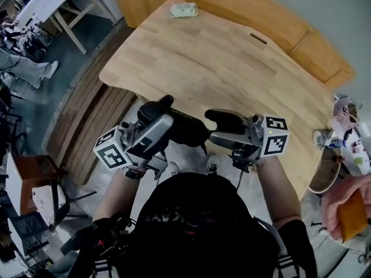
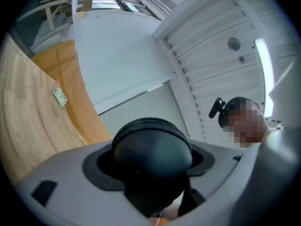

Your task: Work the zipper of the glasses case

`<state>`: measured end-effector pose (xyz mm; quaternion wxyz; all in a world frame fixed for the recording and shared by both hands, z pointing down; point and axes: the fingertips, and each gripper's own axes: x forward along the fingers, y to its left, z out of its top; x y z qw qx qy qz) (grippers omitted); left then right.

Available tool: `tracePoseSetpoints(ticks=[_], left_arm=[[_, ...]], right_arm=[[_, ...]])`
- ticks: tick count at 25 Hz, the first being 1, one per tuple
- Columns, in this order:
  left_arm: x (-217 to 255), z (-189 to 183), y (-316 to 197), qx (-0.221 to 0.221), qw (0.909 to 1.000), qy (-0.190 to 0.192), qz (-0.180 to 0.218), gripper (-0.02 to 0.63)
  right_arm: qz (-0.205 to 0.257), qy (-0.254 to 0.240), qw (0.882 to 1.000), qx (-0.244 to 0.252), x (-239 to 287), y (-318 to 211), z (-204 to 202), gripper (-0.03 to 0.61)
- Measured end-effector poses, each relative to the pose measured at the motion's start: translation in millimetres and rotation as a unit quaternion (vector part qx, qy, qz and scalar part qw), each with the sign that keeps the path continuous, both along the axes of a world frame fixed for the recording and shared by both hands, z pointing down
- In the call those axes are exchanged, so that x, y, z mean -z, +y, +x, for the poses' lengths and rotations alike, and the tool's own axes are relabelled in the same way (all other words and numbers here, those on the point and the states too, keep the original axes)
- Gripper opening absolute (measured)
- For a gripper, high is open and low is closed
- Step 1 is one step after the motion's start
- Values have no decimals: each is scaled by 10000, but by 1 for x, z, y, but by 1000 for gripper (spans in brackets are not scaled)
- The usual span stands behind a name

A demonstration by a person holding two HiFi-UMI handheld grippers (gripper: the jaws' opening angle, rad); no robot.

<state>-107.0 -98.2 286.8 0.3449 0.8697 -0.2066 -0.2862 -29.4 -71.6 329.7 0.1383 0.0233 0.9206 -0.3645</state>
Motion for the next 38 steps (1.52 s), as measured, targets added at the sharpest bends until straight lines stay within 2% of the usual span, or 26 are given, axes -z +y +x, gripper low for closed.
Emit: tracePoseSetpoints(ticks=[1, 2, 3, 6, 12, 19, 23, 31, 38], left_arm=[[4, -10, -3, 33, 9996, 263, -38, 351], [9, -19, -5, 61, 9982, 591, -110, 351], [12, -27, -8, 90, 9953, 937, -208, 351], [18, -41, -14, 149, 9843, 1698, -453, 351], [16, -46, -16, 7, 9723, 2241, -658, 351], [16, -46, -16, -56, 9678, 2415, -703, 351], [12, -46, -16, -26, 9689, 2367, -717, 351], [1, -48, -17, 155, 9697, 2300, -810, 351], [-2, -50, -19, 315, 9741, 2091, -798, 351]], right_arm=[[-199, -193, 9994, -187, 1, -6, 3, 301], [-394, -382, 9979, -333, 0, -9, 5, 194], [-578, -573, 9958, -418, -2, -9, 7, 124], [-959, -956, 9900, -391, -6, 1, 5, 110], [-1261, -1222, 9839, -321, -4, 10, -5, 110], [-1935, -1870, 9630, -156, 2, 12, -12, 110], [-2221, -2214, 9495, -47, 8, 11, -15, 109], [-2383, -2326, 9429, -84, 2, 8, -13, 67], [-2283, -2109, 9500, -304, -4, 4, -10, 25]])
